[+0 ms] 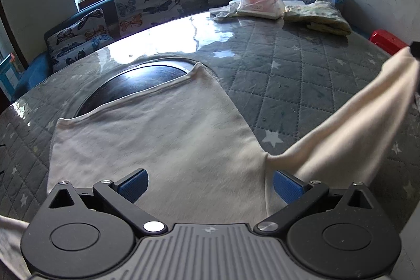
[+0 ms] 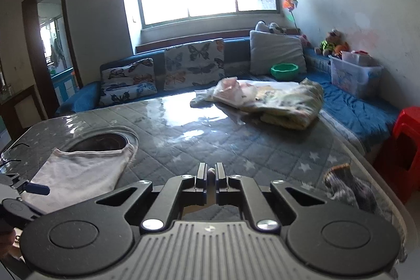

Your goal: Fold clothes

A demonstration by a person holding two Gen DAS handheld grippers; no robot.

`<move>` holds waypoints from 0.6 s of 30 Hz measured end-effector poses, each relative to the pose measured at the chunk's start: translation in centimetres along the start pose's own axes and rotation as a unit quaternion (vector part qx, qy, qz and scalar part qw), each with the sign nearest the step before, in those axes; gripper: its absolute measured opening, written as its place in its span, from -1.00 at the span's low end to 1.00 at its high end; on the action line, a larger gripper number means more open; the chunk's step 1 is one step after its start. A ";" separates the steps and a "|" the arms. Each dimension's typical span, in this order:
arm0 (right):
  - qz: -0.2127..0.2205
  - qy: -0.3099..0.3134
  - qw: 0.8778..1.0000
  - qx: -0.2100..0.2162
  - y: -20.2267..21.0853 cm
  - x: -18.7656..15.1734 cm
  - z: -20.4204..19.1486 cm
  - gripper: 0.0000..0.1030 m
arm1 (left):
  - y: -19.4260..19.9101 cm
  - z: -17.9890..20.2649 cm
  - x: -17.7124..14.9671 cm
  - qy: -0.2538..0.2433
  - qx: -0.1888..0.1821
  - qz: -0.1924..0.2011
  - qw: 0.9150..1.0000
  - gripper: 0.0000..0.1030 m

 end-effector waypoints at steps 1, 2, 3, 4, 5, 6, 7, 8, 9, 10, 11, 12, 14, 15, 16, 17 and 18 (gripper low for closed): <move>-0.001 -0.003 1.000 -0.001 0.0 -0.2 0.3 -0.91 | -0.3 0.1 0.2 0.001 0.000 -0.002 1.000 1.00; -0.001 -0.004 1.000 -0.001 0.0 -0.2 0.4 -0.91 | -0.5 0.1 0.3 0.003 -0.002 -0.003 1.000 1.00; -0.001 -0.005 1.000 0.000 0.0 -0.3 0.6 -0.91 | -0.7 0.2 0.4 0.004 -0.004 -0.003 1.000 1.00; -0.002 -0.006 1.000 0.000 0.1 -0.4 0.7 -0.91 | -0.9 0.3 0.5 0.004 -0.004 -0.003 1.000 1.00; -0.002 -0.006 1.000 0.000 0.1 -0.5 0.8 -0.91 | -1.2 0.4 0.5 0.003 -0.004 -0.004 1.000 1.00; -0.002 -0.007 1.000 0.000 0.1 -0.5 0.9 -0.91 | -1.5 0.4 0.5 0.004 -0.003 -0.008 1.000 1.00; -0.002 -0.007 1.000 0.001 0.1 -0.5 0.9 -0.91 | -1.8 0.4 0.4 0.005 -0.001 -0.011 1.000 1.00; -0.002 -0.006 1.000 0.002 0.2 -0.6 0.9 -0.91 | -2.1 0.5 0.4 0.006 0.001 -0.015 1.000 1.00; -0.002 -0.006 1.000 0.002 0.2 -0.6 0.9 -0.91 | -2.4 0.5 0.4 0.007 0.002 -0.018 1.000 1.00; -0.001 -0.006 1.000 0.003 0.2 -0.6 0.8 -0.91 | -2.6 0.5 0.3 0.008 0.001 -0.019 1.000 1.00; -0.001 -0.005 1.000 0.003 0.3 -0.7 0.8 -0.91 | -2.8 0.5 0.3 0.009 0.001 -0.020 1.000 1.00; -0.001 -0.004 1.000 0.003 0.3 -0.7 0.7 -0.91 | -3.0 0.5 0.3 0.010 -0.001 -0.021 1.000 1.00; -0.001 -0.003 1.000 0.002 0.4 -0.7 0.7 -0.91 | -3.2 0.6 0.3 0.012 -0.003 -0.019 1.000 1.00; -0.002 -0.002 1.000 0.002 0.5 -0.8 0.6 -0.91 | -3.2 0.6 0.3 0.014 -0.005 -0.019 1.000 1.00; -0.002 -0.001 1.000 0.002 0.5 -0.8 0.5 -0.91 | -3.1 0.6 0.4 0.016 -0.007 -0.018 1.000 1.00; -0.002 -0.001 1.000 0.002 0.5 -0.7 0.4 -0.91 | -3.0 0.5 0.3 0.017 -0.008 -0.017 1.000 1.00; -0.001 0.001 1.000 0.003 0.6 -0.6 0.3 -0.91 | -2.8 0.4 0.3 0.017 -0.009 -0.016 1.000 1.00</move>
Point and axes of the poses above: each gripper's, at about its wrist camera, not at the fingertips, and y roughly against the way its jaws point, z to its right, x to its top, the point moved 9 cm from there along -y, roughly the way its jaws point, and after that the axes turned 11 degrees about -y, right-handed, at the moved point
